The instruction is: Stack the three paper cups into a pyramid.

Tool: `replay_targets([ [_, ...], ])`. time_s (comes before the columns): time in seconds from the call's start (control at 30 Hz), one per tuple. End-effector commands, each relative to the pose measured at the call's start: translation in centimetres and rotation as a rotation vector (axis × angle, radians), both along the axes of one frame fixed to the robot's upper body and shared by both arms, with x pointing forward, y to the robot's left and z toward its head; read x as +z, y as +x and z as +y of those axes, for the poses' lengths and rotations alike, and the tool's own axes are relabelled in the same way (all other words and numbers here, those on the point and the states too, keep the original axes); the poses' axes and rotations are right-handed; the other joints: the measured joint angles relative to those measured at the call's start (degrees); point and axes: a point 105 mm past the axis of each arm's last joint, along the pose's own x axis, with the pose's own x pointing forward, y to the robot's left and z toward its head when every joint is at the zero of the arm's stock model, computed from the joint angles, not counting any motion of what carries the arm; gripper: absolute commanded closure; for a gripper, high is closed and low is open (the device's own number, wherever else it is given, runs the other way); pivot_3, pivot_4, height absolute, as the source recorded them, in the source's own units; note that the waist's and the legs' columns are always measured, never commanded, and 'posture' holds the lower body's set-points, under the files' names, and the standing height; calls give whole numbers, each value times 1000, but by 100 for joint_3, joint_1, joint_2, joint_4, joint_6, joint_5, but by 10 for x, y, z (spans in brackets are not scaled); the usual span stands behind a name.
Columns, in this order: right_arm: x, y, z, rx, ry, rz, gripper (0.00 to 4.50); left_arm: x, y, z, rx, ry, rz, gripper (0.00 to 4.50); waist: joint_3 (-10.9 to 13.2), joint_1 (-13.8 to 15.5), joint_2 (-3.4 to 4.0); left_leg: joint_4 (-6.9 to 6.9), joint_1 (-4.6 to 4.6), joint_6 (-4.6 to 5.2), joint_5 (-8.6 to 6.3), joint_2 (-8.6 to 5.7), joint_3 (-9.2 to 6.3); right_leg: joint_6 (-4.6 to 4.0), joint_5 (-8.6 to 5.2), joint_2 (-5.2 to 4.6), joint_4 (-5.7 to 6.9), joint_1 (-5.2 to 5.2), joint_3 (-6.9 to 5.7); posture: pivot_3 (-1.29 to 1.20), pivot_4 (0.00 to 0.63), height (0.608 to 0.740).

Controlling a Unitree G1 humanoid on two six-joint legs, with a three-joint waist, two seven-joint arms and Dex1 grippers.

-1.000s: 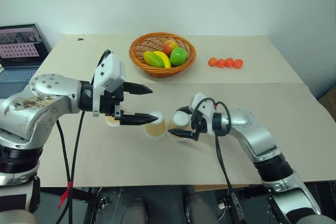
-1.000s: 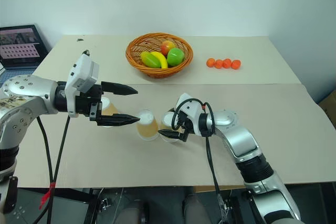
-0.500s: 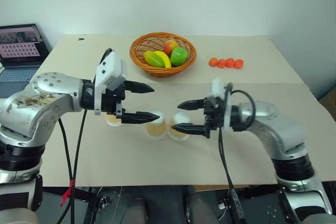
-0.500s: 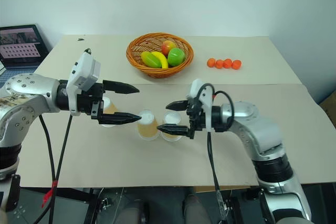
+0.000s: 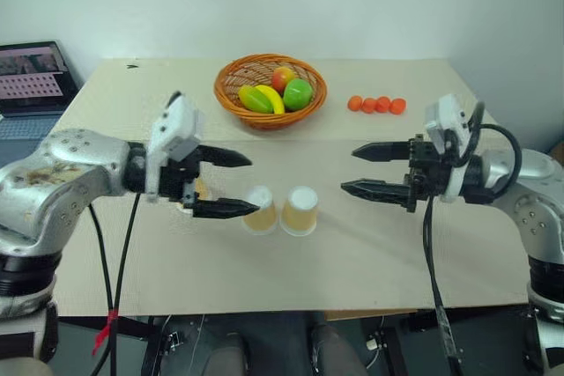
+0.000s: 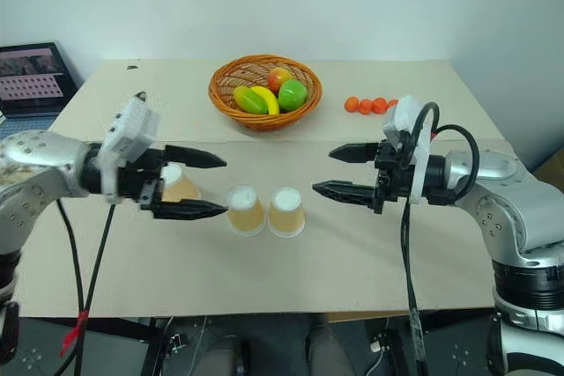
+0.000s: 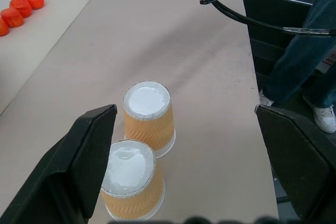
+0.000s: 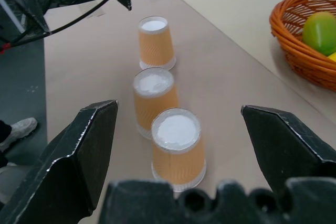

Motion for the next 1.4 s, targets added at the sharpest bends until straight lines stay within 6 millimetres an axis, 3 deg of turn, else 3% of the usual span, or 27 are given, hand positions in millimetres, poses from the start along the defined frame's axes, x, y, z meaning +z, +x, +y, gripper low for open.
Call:
replay_targets([
  [0.03, 25, -9, -4, 53, 16, -62, 98, -5, 4, 62, 301, -9, -26, 0, 1, -53, 1, -5, 1, 0, 0, 1, -1, -3, -1, 0, 1, -1, -1, 0, 150, 734],
  [0.2, 34, 5, -8, 56, -3, -84, 98, -37, 0, 127, 691, -94, -106, 0, 6, -29, -7, -6, 4, 0, 0, 8, 5, -9, -1, -3, 1, -2, -6, 0, 150, 734],
  [0.27, 34, 11, -9, 53, -9, -85, 98, -45, -5, 138, 779, -129, -133, 0, 11, 36, -34, -4, 4, -1, 0, 9, 1, -10, 1, -3, -3, 2, -13, 0, 150, 734],
  [0.4, 29, 20, -3, 57, -40, -96, 98, -79, -23, 149, 939, -158, -159, 0, 10, 88, -42, 0, 1, -4, -2, 5, 13, -20, 10, -18, -14, 4, -8, 0, 150, 734],
  [0.57, 30, 25, -1, 48, -50, -112, 98, -100, -24, 134, 950, -173, -170, 0, 15, 188, -53, 1, -10, -9, -5, 5, 7, -49, 26, -14, -11, -5, -13, 0, 150, 734],
  [0.67, 32, 26, -2, 32, -46, -121, 98, -108, -8, 116, 946, -236, -181, 0, 14, 232, -51, 5, 1, -9, -5, 3, 11, -45, 25, -15, -12, 10, -11, 0, 150, 734],
  [0.83, 32, 23, -6, 20, -47, -121, 98, -103, 8, 103, 924, -264, -219, 0, 14, 215, -56, 11, -2, -9, -5, 8, 10, -43, 29, -5, -11, 7, -11, 0, 150, 734],
  [1.03, 32, 16, -15, -27, -43, -139, 98, -89, 42, 86, 859, -307, -274, 0, 14, 237, -55, 12, -4, -9, -4, 5, 7, -45, 33, -5, -11, 10, -10, 0, 150, 734],
  [1.4, 40, 10, -23, -91, -63, -168, 98, -90, 78, 64, 793, -334, -317, 0, 14, 221, -56, 12, -5, -8, -4, 4, 8, -44, 33, -6, -13, 9, -8, 0, 150, 734],
])
